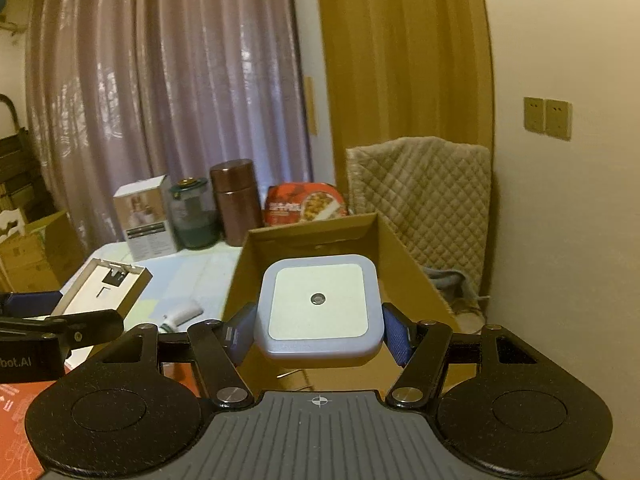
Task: Organize rigid objects
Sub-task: 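Carry the white tray and night light over the cardboard box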
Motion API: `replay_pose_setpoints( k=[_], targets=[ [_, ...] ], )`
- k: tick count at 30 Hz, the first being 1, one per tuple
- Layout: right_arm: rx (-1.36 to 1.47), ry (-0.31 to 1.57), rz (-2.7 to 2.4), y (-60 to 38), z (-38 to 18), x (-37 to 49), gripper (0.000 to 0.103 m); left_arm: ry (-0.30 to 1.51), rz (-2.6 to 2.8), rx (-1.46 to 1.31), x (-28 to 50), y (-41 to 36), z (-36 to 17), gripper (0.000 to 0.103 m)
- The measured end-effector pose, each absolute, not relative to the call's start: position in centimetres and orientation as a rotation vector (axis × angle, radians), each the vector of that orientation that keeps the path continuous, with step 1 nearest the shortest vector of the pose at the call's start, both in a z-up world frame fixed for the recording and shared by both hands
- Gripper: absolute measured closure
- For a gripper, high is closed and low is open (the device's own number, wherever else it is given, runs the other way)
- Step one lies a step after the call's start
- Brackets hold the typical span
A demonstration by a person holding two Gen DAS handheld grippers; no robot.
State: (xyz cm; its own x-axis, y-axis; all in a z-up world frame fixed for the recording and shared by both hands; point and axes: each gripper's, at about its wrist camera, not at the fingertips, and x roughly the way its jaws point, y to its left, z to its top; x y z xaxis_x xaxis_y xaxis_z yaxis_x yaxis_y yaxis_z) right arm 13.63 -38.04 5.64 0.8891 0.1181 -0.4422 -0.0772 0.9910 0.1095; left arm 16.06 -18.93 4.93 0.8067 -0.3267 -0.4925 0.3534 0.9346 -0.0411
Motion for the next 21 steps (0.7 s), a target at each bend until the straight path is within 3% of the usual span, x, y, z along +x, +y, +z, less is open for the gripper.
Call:
replay_pose_setpoints(
  k=[21],
  targets=[
    [0.076, 0.533, 0.059, -40.7, 4.3, 17.2, 0.041, 0.519, -0.43, 0.106, 19.5, -23.0, 3.8, 0.02]
  ],
)
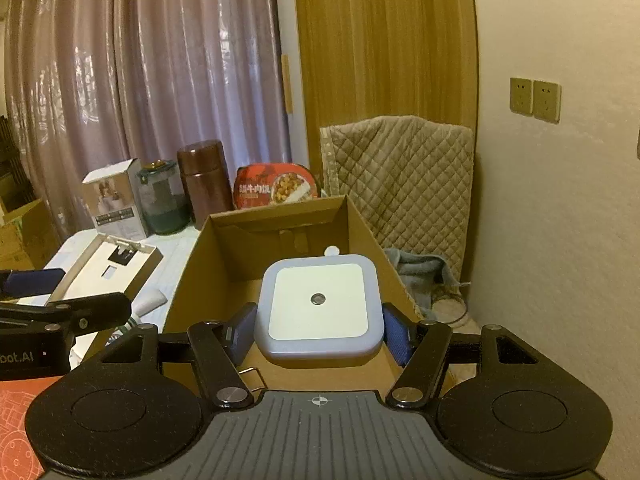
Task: Organize rigid objects
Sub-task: 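Carry the white tray and night light over the cardboard box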
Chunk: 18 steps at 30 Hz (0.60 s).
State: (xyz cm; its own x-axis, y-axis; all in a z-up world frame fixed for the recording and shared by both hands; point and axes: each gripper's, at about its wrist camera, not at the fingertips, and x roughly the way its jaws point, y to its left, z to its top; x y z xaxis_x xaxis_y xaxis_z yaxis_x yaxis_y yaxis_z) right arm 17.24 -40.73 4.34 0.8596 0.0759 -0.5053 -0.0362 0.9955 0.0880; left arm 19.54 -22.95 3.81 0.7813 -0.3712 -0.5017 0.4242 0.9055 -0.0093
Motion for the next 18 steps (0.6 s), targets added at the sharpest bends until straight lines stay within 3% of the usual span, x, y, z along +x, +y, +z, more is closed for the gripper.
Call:
replay_pose_setpoints(
  k=[18],
  targets=[
    [0.124, 0.598, 0.012, -43.2, 3.0, 19.7, 0.041, 0.548, -0.471, 0.137, 22.3, -26.1, 2.9, 0.02]
  ],
)
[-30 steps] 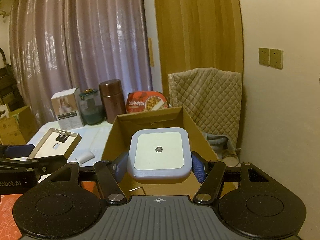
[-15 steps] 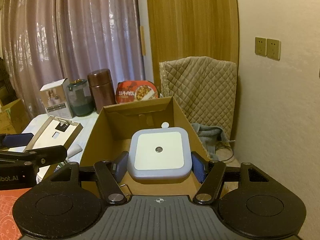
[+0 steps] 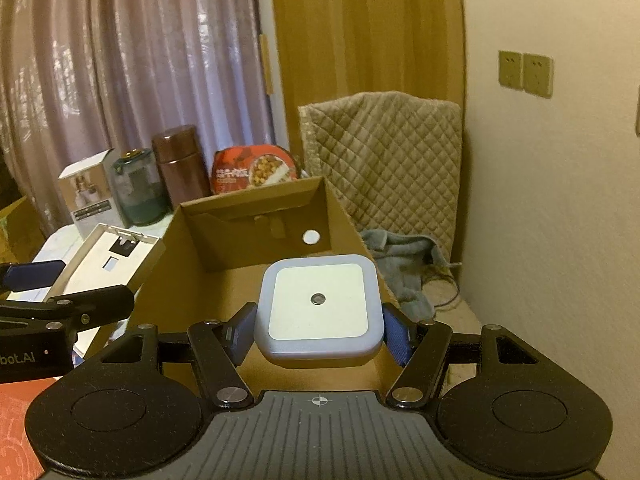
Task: Organize rigid objects
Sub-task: 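Carry the white tray and night light over the cardboard box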
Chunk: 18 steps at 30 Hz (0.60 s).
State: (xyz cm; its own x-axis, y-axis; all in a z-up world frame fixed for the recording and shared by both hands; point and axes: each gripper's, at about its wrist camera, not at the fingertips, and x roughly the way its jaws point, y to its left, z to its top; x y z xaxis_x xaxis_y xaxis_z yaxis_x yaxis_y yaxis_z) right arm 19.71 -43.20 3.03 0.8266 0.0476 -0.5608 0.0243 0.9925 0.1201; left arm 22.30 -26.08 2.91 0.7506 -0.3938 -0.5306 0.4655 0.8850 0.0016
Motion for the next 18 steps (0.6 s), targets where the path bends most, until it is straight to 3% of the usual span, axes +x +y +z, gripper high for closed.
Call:
replay_pose_setpoints(
  k=[18],
  targets=[
    [0.147, 0.635, -0.008, -44.0, 2.4, 20.1, 0.041, 0.589, -0.495, 0.155, 24.7, -28.2, 1.7, 0.02]
  ],
)
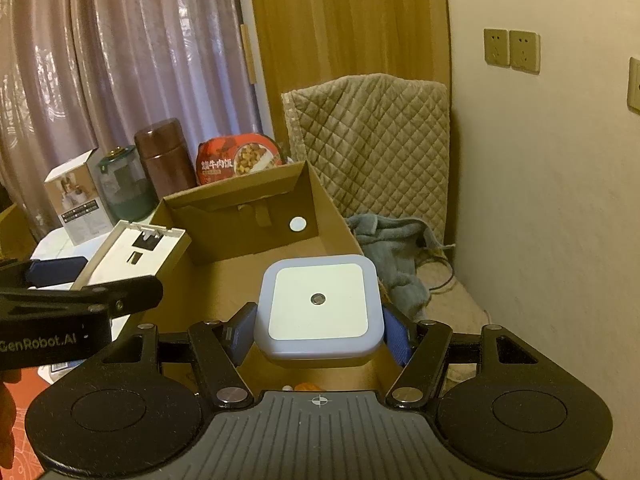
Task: Organize rigid objects
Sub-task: 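Carry the white tray and night light over the cardboard box, then open the left gripper to drop the white tray into the box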
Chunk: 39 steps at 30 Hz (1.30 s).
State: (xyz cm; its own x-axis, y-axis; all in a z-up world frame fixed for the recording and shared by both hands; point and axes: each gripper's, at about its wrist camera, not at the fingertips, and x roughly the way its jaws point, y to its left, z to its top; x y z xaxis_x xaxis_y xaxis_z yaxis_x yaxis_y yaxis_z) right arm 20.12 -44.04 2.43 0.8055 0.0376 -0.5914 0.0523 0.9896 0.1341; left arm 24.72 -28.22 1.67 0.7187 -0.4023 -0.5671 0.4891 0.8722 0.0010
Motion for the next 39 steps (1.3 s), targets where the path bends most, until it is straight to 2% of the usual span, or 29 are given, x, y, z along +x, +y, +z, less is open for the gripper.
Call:
replay_pose_setpoints(
  k=[39],
  targets=[
    [0.149, 0.678, -0.025, -43.8, 1.7, 21.4, 0.041, 0.626, -0.461, 0.233, 27.5, -29.6, 0.0, 0.019]
  ],
)
